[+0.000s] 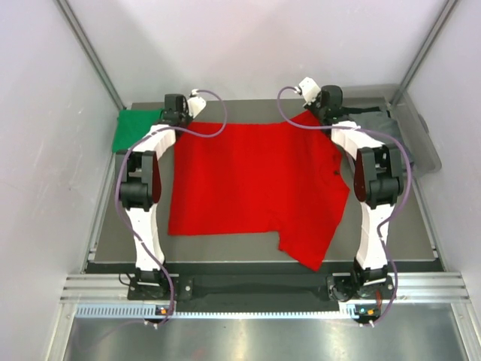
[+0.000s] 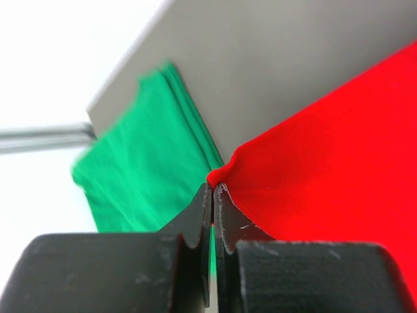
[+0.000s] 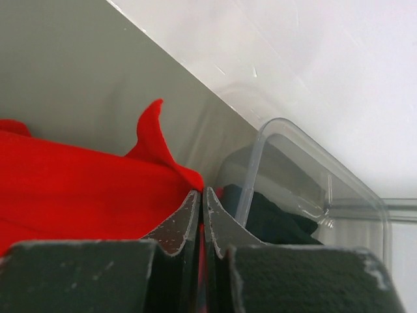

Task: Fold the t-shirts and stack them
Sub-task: Flatten the tshirt out, then fold the tshirt

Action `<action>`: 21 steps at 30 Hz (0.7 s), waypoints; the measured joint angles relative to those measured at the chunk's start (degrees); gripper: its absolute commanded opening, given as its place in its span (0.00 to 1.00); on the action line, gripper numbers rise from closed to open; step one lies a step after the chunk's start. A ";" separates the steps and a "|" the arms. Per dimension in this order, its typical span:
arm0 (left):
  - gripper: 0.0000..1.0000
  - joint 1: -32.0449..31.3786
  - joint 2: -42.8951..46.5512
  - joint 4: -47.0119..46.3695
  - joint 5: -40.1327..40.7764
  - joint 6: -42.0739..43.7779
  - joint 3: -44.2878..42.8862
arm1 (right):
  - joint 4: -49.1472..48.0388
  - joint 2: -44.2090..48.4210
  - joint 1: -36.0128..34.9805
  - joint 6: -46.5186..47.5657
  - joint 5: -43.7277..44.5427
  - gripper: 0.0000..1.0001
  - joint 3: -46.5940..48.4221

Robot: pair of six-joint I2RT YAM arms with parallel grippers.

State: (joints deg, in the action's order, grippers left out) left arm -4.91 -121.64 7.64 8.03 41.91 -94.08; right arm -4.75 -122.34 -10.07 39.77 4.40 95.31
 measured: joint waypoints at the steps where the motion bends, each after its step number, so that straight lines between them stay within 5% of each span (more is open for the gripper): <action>1: 0.00 0.00 -1.57 -0.48 0.02 -0.02 -2.12 | 0.00 -0.50 0.00 -0.35 0.24 0.00 0.39; 9: 0.00 -1.38 -11.96 -5.07 1.79 -1.29 -14.58 | -2.14 -4.02 0.02 -1.16 1.33 0.00 3.04; 21: 0.00 -2.99 -10.86 -9.03 6.14 -1.40 -9.16 | -2.69 -5.97 0.04 -2.58 1.57 0.00 4.44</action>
State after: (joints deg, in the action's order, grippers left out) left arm -7.90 -132.51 -1.39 14.17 40.51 -103.24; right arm -7.44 -128.31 -10.02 37.19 5.98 99.74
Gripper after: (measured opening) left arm 0.017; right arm 0.006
